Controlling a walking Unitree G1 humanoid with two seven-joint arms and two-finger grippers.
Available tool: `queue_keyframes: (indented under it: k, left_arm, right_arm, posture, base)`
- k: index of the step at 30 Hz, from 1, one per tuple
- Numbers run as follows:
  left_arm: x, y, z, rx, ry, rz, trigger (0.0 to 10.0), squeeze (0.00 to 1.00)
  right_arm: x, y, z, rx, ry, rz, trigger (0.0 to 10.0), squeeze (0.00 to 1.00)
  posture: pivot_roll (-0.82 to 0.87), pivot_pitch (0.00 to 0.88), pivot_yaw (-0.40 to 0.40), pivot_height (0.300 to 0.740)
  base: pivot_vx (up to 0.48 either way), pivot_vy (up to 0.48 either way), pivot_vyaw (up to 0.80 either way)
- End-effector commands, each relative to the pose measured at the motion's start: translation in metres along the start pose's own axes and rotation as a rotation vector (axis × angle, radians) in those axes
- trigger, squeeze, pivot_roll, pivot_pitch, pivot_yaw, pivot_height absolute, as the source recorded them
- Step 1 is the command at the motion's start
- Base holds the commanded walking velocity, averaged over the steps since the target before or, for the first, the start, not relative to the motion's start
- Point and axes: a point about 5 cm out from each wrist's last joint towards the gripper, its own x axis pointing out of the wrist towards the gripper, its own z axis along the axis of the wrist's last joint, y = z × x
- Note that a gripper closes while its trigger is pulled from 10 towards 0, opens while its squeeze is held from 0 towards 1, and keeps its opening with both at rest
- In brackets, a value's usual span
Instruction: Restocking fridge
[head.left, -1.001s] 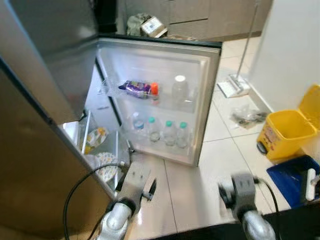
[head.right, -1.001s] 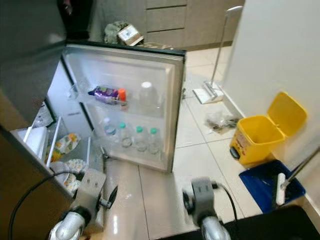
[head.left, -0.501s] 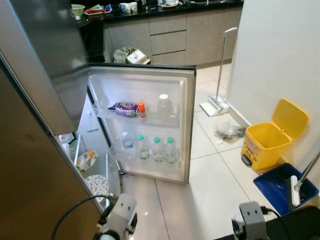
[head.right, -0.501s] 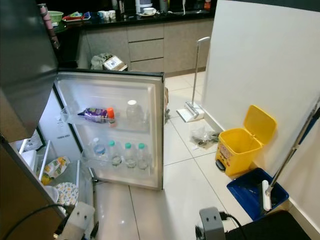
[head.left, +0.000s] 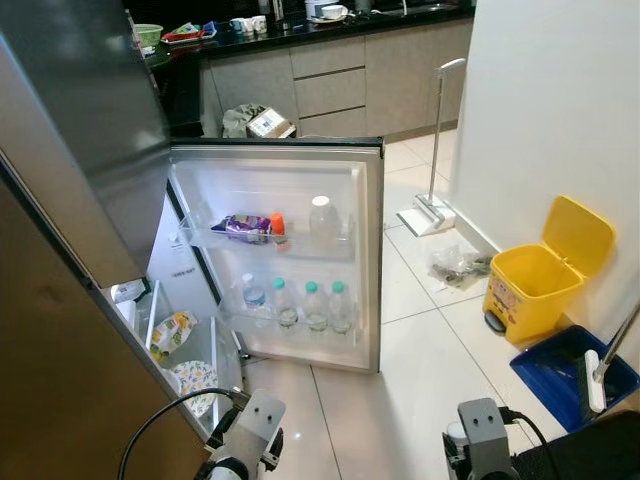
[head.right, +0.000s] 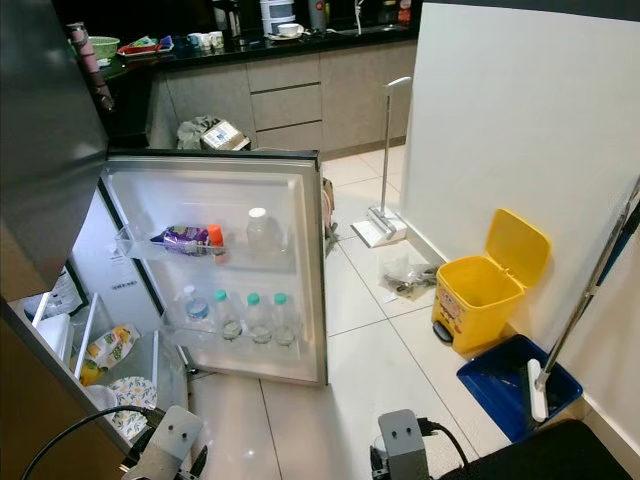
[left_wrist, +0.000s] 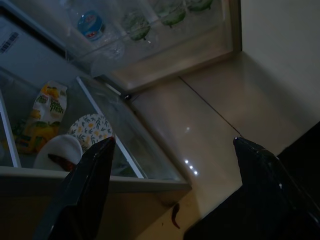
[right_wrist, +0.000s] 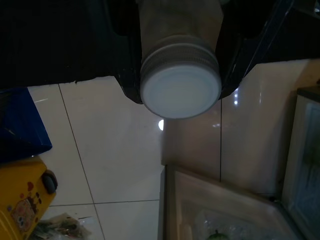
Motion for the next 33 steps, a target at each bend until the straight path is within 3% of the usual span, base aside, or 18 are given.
queue_keyframes:
  k: [1,16,24,33]
  left_arm:
    - [0.0005,-0.0025,-0.0015,-0.004,0.007,0.006,10.0,0.00]
    - [0.0039,-0.0047,0.0026,0.010,-0.023,-0.002,10.0,0.00]
    - [0.0088,0.0021,0.0024,-0.050,0.017,0.049,10.0,0.00]
    - [0.0101,0.0043,0.0019,-0.050,0.026,0.070,10.0,0.00]
  right_arm:
    - [0.0018,0.0016,0.0056,-0.011,-0.030,0.002,10.0,0.00]
    - [0.0015,0.0010,0.0035,-0.029,-0.013,0.000,10.0,0.00]
    - [0.0017,0.0008,0.0038,-0.028,-0.013,0.000,10.0,0.00]
    - [0.0021,0.0022,0.0048,-0.039,-0.017,0.013,10.0,0.00]
  posture:
    - [-0.15,0.018,0.044,0.740]
    - [-0.15,0.019,0.045,0.740]
    - [-0.16,0.017,0.045,0.740]
    - [-0.16,0.015,0.043,0.740]
  base:
    - [0.307,-0.364,0.00]
    - [0.279,-0.388,0.00]
    - [0.118,0.000,0.00]
    - [0.000,0.000,0.00]
